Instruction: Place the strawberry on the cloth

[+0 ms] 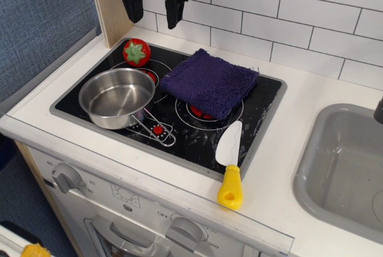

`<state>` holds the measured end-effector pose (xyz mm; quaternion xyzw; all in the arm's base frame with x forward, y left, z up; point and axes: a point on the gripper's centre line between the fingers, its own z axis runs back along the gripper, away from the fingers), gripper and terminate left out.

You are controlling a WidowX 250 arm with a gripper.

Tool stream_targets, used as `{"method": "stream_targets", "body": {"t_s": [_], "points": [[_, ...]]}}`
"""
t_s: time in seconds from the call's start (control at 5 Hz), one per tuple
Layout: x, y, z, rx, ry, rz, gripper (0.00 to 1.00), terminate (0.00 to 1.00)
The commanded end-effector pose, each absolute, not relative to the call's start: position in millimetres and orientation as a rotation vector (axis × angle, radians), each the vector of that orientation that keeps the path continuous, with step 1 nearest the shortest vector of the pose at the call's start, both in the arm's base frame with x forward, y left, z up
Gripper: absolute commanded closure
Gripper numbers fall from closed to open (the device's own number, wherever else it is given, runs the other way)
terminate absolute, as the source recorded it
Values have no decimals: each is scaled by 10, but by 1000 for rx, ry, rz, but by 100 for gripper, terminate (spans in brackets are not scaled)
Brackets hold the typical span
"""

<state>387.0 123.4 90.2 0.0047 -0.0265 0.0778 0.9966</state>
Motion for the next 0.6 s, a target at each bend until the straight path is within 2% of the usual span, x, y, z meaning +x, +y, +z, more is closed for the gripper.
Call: {"method": "stream_targets", "body": {"t_s": [0.0,0.2,0.4], "points": [[3870,1234,902,10,-53,156,0,0],[3741,1402,948,65,-65,199,0,0],[3706,1604,915,84,-7,226,0,0]]}}
